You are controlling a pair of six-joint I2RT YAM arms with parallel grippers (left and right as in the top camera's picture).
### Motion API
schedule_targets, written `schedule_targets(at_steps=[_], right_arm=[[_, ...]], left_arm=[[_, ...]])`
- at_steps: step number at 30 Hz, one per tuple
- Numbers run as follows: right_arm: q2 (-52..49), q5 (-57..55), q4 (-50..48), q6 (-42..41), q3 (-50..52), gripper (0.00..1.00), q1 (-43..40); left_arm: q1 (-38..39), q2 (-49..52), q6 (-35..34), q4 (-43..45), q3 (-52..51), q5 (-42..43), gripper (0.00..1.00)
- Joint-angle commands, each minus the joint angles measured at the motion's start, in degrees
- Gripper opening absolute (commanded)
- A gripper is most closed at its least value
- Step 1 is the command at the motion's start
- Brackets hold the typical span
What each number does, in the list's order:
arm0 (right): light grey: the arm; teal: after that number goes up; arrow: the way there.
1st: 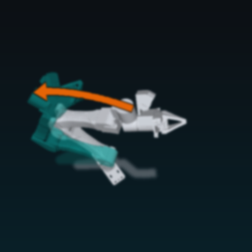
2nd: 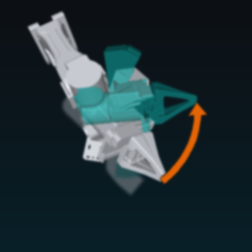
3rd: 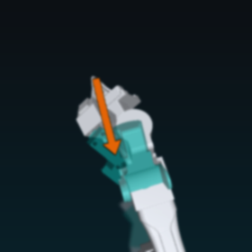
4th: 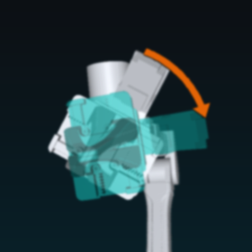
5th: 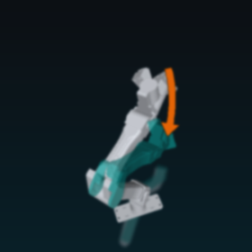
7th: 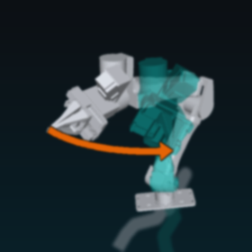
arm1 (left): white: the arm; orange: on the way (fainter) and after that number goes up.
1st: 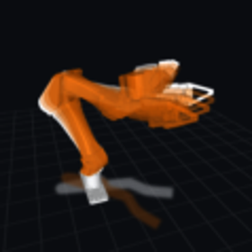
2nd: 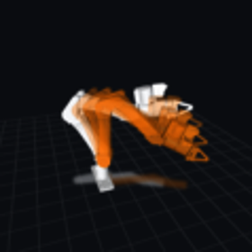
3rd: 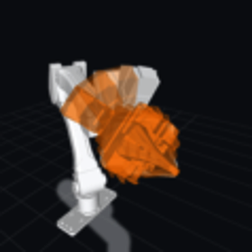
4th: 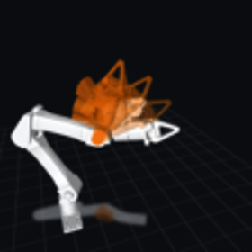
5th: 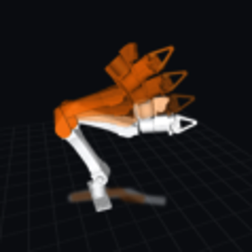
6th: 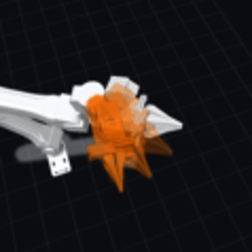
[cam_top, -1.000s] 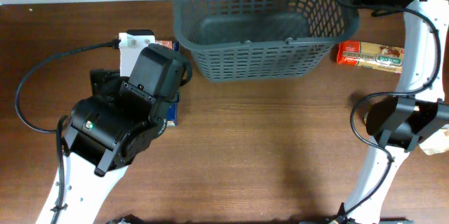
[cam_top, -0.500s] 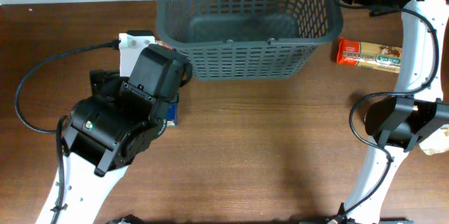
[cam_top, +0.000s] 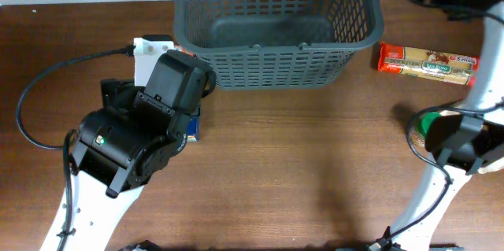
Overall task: Pack container
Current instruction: 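Retract the left gripper to the left side, withdraw the right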
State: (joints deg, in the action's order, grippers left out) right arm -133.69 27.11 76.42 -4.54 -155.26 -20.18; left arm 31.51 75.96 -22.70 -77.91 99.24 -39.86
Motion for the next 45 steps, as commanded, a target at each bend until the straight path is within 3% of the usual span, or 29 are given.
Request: schedule_targets(at_steps=[1, 6, 10, 16, 20, 23, 28, 39, 45], right_arm=[[2.51, 0.52, 4.35, -0.37, -6.58, 0.99, -2.49], [2.54, -3.72, 14.80, -0.07, -17.55, 0.99, -3.93], [2.67, -10.27, 20.92, -0.07, -24.81, 0.99, -3.82], [6.49, -10.29, 20.92, -0.04, -24.22, 0.99, -3.52], [6.67, -17.57, 20.92, -1.49, -22.86, 0.99, -3.50], [6.75, -19.23, 20.92, -3.39, -18.23, 0.99, -3.45], [10.05, -19.43, 20.92, -5.01, -6.34, 0.99, -3.45], [31.06, -29.75, 20.92, -5.49, 25.73, 0.99, -3.48], [36.24, -33.83, 20.92, -8.02, 38.49, 0.99, -3.45]], left_arm=[[-0.31, -0.33, 0.46, 0.68, 0.76, -0.94, 0.99], [-2.01, -0.33, -0.02, 0.92, 0.76, -5.66, 0.99], [-8.39, -0.33, -1.07, 0.92, 0.76, -4.83, 0.99], [-21.73, -0.33, -1.03, 0.83, 0.76, 0.04, 0.99], [-32.24, -0.33, -1.03, 0.83, 0.76, 3.10, 0.99], [-40.17, -0.28, -1.05, 1.14, 0.76, 8.02, 0.99], [-45.88, -0.22, -1.05, 1.09, 0.76, 14.62, 0.99], [-46.36, -0.22, -1.05, 1.11, 0.76, 14.84, 0.99], [-46.36, -0.22, -1.05, 1.11, 0.76, 14.82, 0.99]])
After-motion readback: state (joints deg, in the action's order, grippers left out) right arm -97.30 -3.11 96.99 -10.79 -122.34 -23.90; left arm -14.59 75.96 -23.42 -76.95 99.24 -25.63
